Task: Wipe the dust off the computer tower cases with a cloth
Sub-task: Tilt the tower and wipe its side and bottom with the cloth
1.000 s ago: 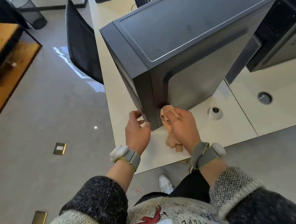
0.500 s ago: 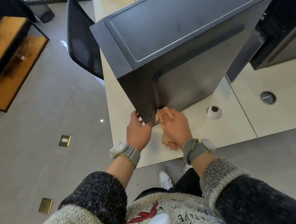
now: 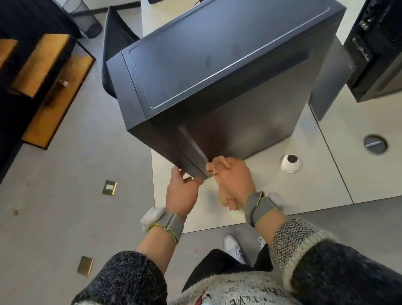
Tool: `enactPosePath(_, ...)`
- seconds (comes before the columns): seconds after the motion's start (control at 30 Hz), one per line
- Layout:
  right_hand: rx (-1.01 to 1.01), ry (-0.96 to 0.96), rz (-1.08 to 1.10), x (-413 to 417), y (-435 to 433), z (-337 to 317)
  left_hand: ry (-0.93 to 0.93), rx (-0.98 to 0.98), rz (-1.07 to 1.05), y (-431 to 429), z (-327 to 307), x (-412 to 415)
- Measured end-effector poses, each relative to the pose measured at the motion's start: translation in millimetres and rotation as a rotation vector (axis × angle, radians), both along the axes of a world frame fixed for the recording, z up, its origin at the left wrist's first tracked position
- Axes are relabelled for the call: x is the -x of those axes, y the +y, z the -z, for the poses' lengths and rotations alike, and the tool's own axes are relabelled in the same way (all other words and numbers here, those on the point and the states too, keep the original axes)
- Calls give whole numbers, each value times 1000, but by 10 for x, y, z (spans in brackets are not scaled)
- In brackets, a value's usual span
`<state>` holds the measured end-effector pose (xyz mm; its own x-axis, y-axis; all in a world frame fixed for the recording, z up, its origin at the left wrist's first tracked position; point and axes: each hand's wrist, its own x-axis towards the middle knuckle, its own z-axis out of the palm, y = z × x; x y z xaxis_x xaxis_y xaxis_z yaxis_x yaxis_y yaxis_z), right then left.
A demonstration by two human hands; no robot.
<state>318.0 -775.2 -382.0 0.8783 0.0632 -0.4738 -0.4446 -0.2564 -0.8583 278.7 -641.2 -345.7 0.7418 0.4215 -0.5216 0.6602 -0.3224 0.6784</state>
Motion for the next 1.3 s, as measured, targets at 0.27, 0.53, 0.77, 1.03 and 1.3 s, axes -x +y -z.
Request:
enactPosePath(0.27,-44,-53,-6,25,-135,-104,11,-28,-49,-113,71,43)
enactPosePath(0.53,-173,-224,26,-76,-296,-215,160,154,-94,-256,174,72)
enactPosePath(0.77,-71,-5,5,-147,-357,46,81,98,57,-330,270,-133)
enactPosePath(1.03,-69,-173,-34,-186,-414,-21,97,194,40,-399,342,-316)
enactPosePath(1.3,-115,-294,34,-238,-475,-184,66,187,48,-438,406,-325)
